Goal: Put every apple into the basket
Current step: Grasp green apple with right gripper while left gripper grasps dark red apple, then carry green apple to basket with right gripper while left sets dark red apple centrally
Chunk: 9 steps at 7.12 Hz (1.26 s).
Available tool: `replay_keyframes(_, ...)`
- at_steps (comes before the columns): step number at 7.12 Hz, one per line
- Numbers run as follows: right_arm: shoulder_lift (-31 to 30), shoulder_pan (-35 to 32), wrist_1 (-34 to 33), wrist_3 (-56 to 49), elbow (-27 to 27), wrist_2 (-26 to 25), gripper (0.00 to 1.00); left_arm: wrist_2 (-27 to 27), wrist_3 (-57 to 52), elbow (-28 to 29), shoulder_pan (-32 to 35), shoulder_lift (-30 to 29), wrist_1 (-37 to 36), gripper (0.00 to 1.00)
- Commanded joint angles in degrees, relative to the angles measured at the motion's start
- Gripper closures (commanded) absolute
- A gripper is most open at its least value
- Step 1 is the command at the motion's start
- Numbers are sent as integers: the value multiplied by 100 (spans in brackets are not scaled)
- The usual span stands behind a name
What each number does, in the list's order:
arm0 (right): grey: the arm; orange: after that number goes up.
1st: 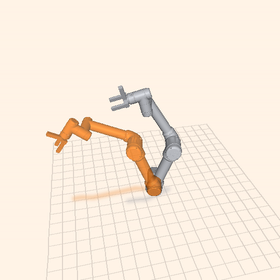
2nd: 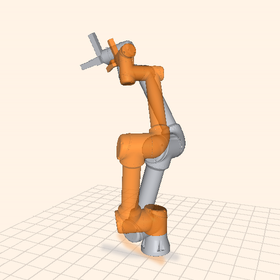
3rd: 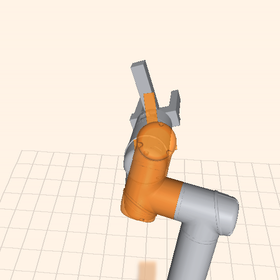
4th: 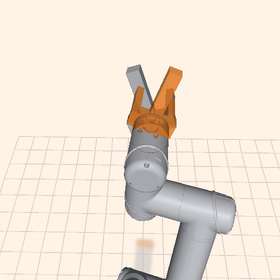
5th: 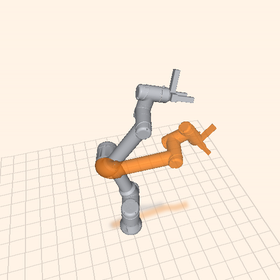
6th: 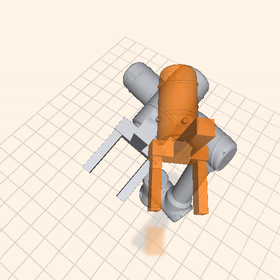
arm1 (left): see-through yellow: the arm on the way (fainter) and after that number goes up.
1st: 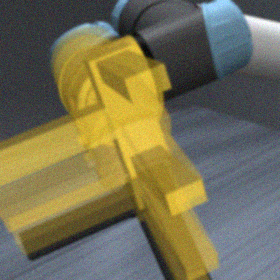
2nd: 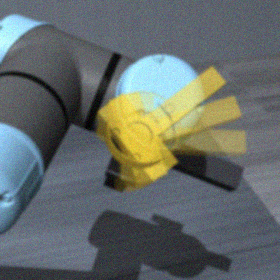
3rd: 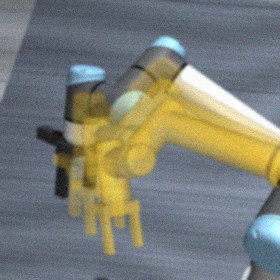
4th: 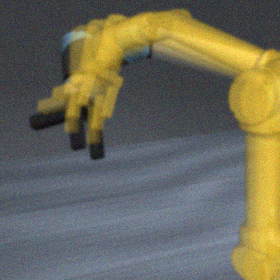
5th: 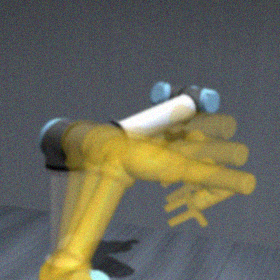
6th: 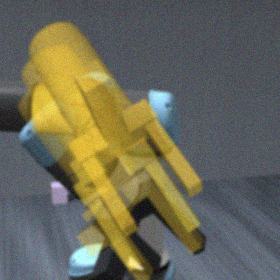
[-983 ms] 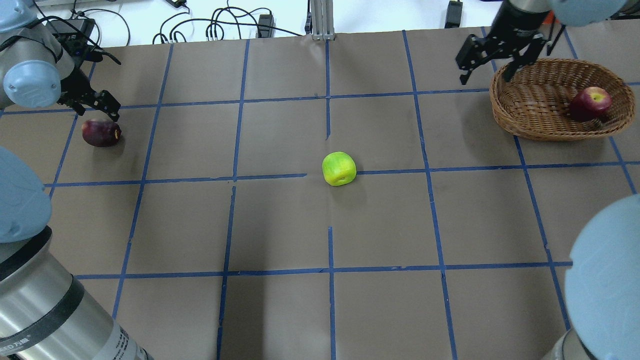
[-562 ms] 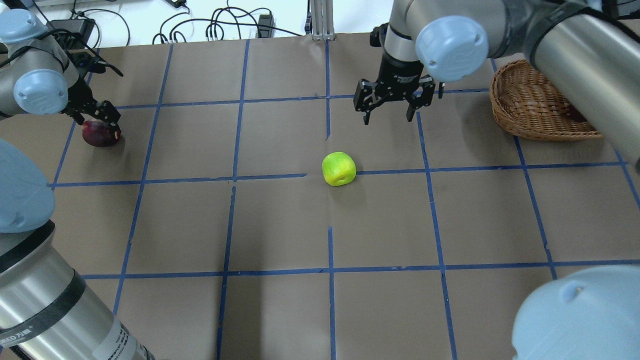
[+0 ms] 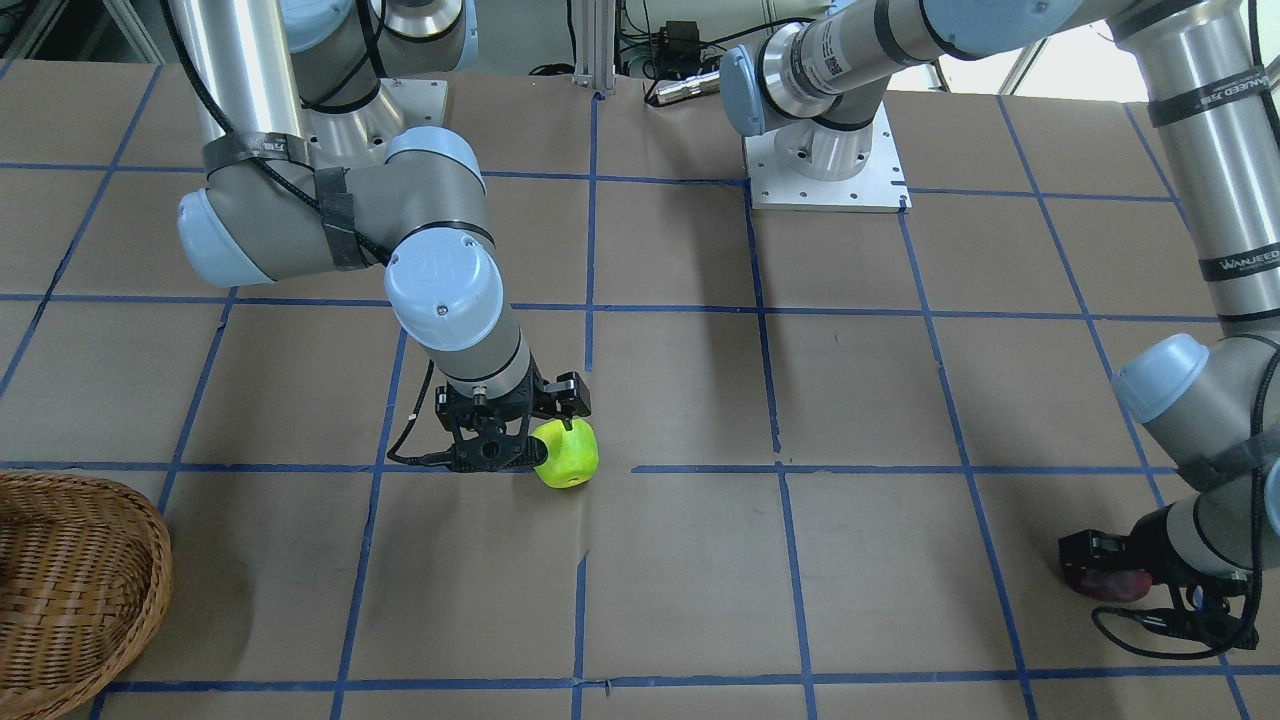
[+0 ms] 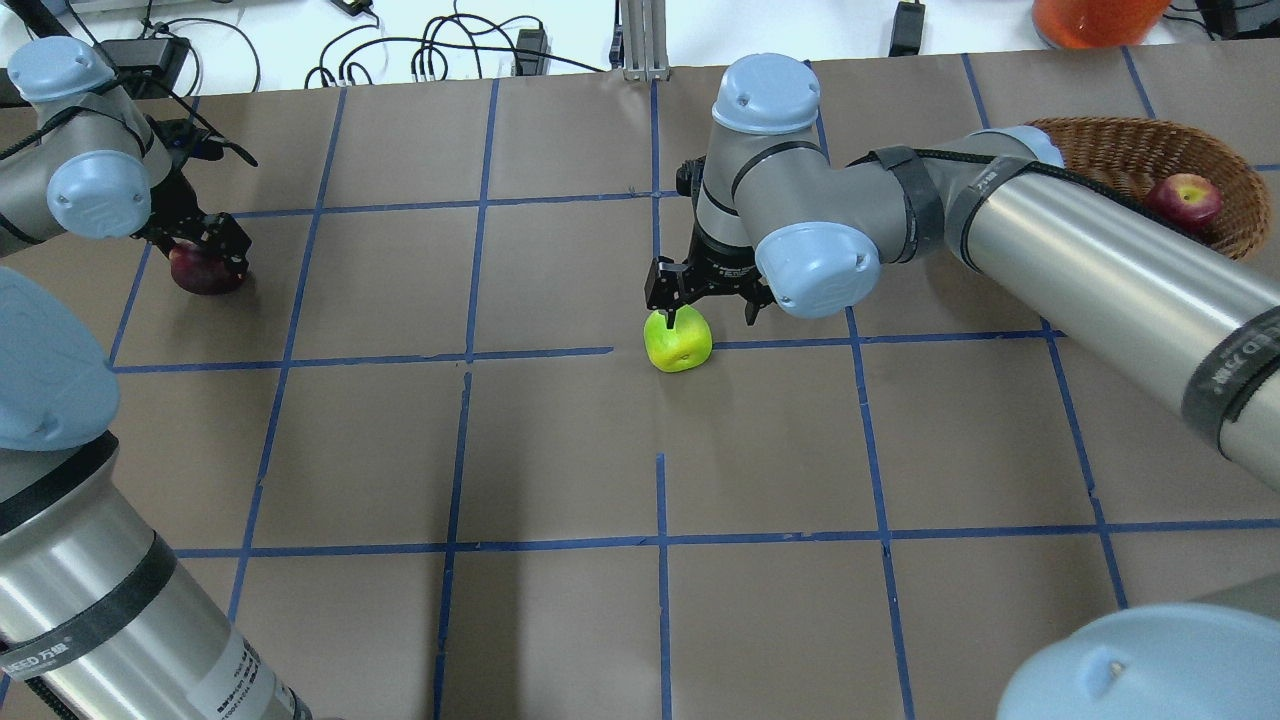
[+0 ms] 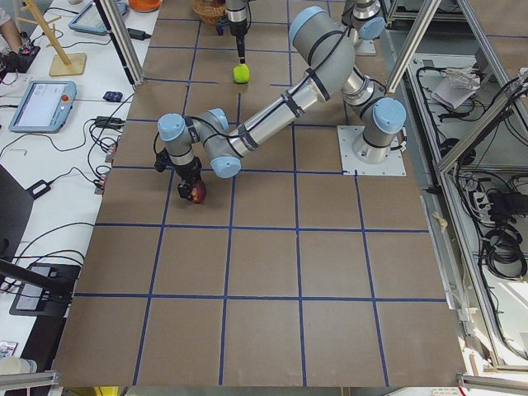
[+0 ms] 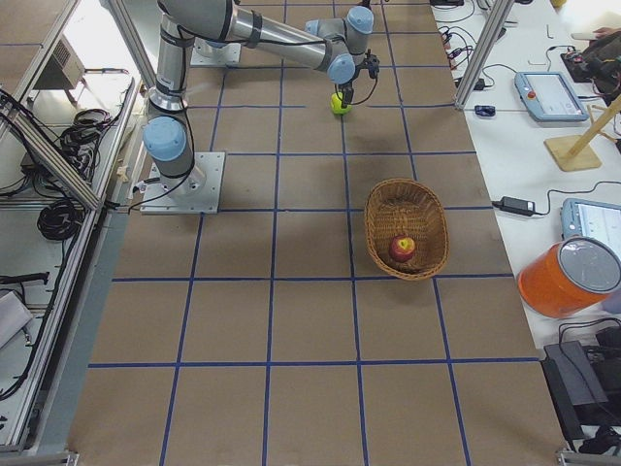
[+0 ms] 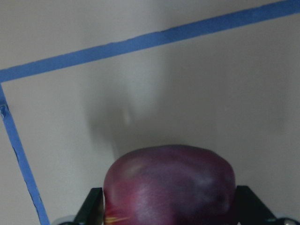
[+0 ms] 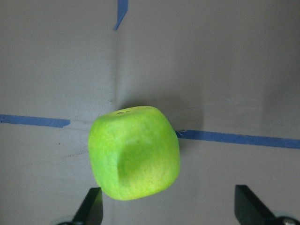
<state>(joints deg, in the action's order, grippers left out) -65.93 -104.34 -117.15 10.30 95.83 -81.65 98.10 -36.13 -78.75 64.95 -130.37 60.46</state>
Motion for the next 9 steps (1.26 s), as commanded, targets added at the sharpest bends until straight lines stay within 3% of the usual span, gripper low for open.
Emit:
replay_keyframes(1,159,-60,-80,-1,14,193,0,-28,88,61,70,177,236,46)
replay_keyframes(3,282,-87,-247,-37,14,211,0,-211,698,9,245,737,1452,51)
replay_keyframes(5,632,-87,-772,33,40,308,0,-423,1535,-323,884,1563,2510,57)
replay_keyframes(7,670,-78,-775,103,198,299,0,-931,3113,-886,1788,2241,2515,57)
replay_keyframes(8,617,-78,-766,130,138,220,62,-924,3886,-1027,2394,2383,2462,57)
replay_keyframes(9,495,-43,-687,-9,76,-181,93,-933,4660,-1107,2974,2393,2314,57)
